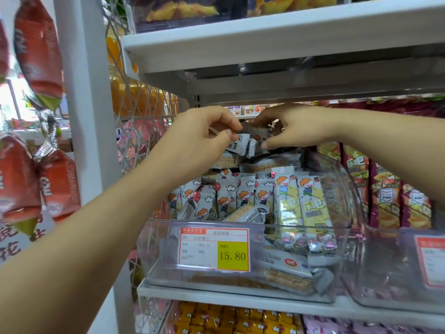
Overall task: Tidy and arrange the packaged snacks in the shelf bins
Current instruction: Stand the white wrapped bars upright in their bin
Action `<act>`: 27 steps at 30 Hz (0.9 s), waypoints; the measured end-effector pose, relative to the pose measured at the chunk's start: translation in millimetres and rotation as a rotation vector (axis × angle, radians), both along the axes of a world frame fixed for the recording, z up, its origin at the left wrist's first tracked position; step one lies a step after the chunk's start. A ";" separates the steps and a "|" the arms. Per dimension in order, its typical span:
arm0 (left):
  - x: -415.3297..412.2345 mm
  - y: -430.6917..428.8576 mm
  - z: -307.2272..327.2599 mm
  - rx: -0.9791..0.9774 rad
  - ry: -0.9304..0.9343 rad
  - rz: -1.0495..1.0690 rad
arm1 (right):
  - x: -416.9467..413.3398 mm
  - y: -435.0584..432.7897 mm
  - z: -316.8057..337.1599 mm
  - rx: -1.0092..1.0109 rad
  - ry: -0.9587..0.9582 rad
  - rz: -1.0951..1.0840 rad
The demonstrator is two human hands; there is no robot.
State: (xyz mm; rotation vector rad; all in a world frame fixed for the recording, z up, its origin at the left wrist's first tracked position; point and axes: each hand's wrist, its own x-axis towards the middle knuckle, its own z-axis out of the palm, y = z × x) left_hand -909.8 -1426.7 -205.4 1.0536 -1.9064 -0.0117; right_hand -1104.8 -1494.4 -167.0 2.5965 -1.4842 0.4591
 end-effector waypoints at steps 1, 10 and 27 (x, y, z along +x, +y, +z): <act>0.4 0.4 0.3 0.001 0.004 -0.001 | -0.6 1.1 0.0 -0.002 0.017 -0.003; -8.8 7.7 0.0 0.012 -0.138 -0.019 | -19.0 36.1 1.7 -0.224 -0.085 0.150; -48.9 -5.3 4.1 0.432 -0.555 -0.011 | -23.7 54.4 -3.3 0.167 0.307 -0.016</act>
